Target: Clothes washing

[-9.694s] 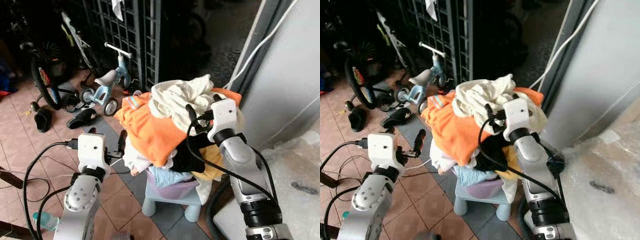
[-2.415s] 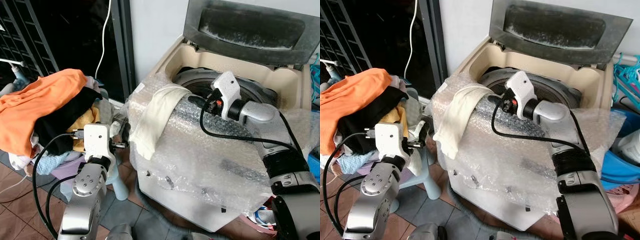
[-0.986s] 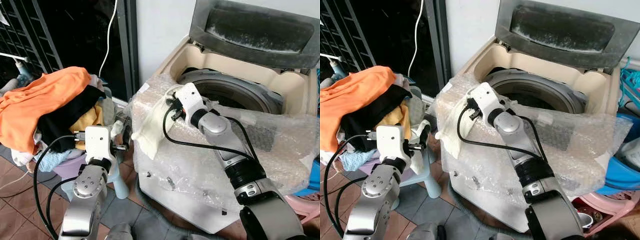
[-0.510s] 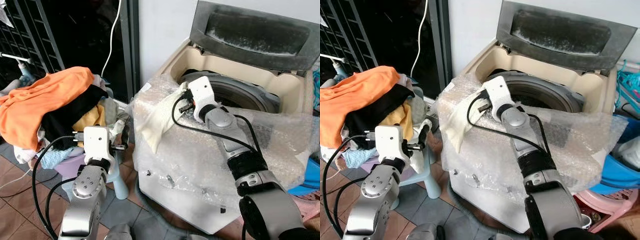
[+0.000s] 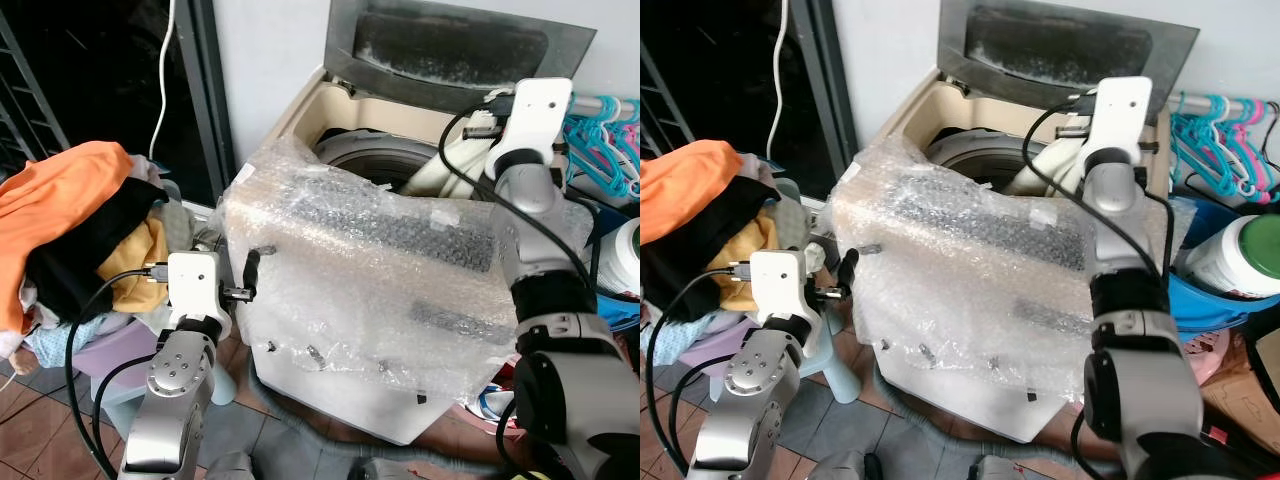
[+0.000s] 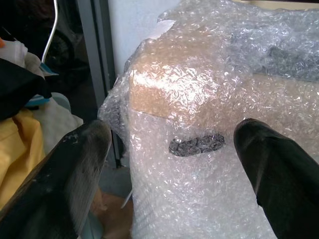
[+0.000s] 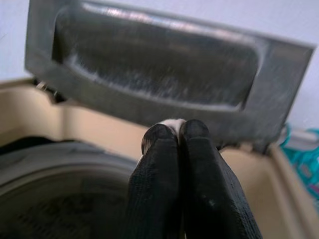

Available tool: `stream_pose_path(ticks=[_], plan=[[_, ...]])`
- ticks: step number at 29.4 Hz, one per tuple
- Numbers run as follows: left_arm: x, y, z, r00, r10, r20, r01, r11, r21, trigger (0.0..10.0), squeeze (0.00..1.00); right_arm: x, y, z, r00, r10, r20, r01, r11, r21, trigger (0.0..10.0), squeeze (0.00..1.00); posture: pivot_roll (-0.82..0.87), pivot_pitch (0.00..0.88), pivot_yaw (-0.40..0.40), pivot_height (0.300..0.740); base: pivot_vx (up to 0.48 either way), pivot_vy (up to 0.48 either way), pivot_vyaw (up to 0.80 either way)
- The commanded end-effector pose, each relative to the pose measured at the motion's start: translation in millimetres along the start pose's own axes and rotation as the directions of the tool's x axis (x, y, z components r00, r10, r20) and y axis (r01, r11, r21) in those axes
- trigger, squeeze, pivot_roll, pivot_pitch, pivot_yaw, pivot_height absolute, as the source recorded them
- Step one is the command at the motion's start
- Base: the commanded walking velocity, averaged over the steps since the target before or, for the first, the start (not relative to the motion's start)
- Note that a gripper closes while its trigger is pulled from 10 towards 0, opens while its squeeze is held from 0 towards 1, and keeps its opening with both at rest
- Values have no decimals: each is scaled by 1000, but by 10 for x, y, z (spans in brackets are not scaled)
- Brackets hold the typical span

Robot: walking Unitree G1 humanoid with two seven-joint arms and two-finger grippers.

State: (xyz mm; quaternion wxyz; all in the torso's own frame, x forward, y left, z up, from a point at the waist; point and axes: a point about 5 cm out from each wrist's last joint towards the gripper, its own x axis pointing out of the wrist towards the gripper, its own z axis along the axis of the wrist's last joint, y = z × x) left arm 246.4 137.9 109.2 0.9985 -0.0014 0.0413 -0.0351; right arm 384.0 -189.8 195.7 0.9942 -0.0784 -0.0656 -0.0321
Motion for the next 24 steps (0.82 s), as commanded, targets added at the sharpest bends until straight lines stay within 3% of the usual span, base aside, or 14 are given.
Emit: stream_pose_path(ticks=[1,5,7,9,10,11,17,19,24], plan=[[16,17,-2,1000,10,-9,-10,1000,0,10000,0,-37,98,-26,998,67,-10,-67,997,40,10000,0,-14,0,-18,740,0,0,0],[20,39,-20,1000,24,-19,-24,1000,1,10000,0,-199,254,-136,976,218,-20,-216,975,53,10000,0,-23,0,-10,740,0,0,0],[24,31,-21,1000,15,-21,-15,1000,8,10000,0,-238,269,-183,968,247,-42,-245,968,53,10000,0,-24,0,-9,740,0,0,0],[34,22,-20,1000,11,-21,-11,1000,2,10000,0,-266,247,-212,968,246,-53,-248,969,-24,10000,0,-28,0,-6,740,0,0,0],[39,22,-18,1000,10,-20,-10,1000,2,10000,0,-287,258,-220,959,281,-48,-281,960,-9,10000,0,-31,0,-3,740,0,0,0],[53,25,-12,1000,8,-18,-8,1000,7,10000,0,-318,274,-262,940,331,-84,-330,944,15,10000,1000,-34,0,1,740,0,0,0],[57,44,-8,1000,22,-20,-21,1000,2,10000,0,-440,259,-309,932,333,-144,-346,935,-74,10000,1000,-36,0,-3,740,0,0,0],[47,60,-25,999,34,-31,-34,999,-7,10000,0,-518,241,-294,922,354,-159,-363,931,-30,10000,1000,-38,0,-14,740,0,0,0],[59,54,8,1000,26,-12,-26,1000,0,10000,0,-660,229,-258,950,301,-86,-299,953,37,10000,1000,-28,0,-26,740,0,183,0]])
